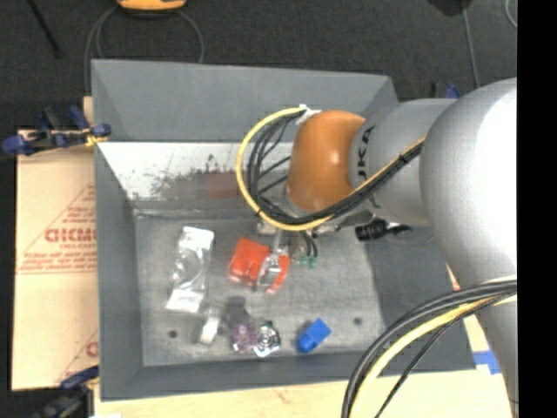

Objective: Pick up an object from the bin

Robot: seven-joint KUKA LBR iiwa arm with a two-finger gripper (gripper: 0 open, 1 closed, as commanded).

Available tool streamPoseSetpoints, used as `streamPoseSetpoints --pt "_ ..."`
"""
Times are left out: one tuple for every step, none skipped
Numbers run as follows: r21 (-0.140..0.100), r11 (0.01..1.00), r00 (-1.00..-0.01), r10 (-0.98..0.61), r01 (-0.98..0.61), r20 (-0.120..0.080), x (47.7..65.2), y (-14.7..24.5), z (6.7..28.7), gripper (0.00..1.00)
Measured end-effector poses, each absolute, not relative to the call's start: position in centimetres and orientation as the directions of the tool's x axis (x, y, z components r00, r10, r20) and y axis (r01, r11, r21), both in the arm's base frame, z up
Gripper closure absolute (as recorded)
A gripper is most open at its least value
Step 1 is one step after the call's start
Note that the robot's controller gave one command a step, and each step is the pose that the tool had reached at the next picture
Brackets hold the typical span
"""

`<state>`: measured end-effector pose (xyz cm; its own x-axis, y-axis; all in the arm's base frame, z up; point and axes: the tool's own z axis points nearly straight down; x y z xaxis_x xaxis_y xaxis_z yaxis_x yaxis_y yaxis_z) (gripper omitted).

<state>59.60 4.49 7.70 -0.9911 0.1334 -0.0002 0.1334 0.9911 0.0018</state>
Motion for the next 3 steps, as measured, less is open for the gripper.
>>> streamPoseSetpoints --pt "0.002 0.991 -0.991 0.132 0.132 -0.007 59.8 4.5 7.9 0.0" --pt "0.003 0.991 -0.991 0.132 0.132 -0.006 59.9 4.5 8.1 1.0" --pt "0.002 0.991 -0.991 0.131 0.131 -0.008 60.1 4.4 11.6 1.0"
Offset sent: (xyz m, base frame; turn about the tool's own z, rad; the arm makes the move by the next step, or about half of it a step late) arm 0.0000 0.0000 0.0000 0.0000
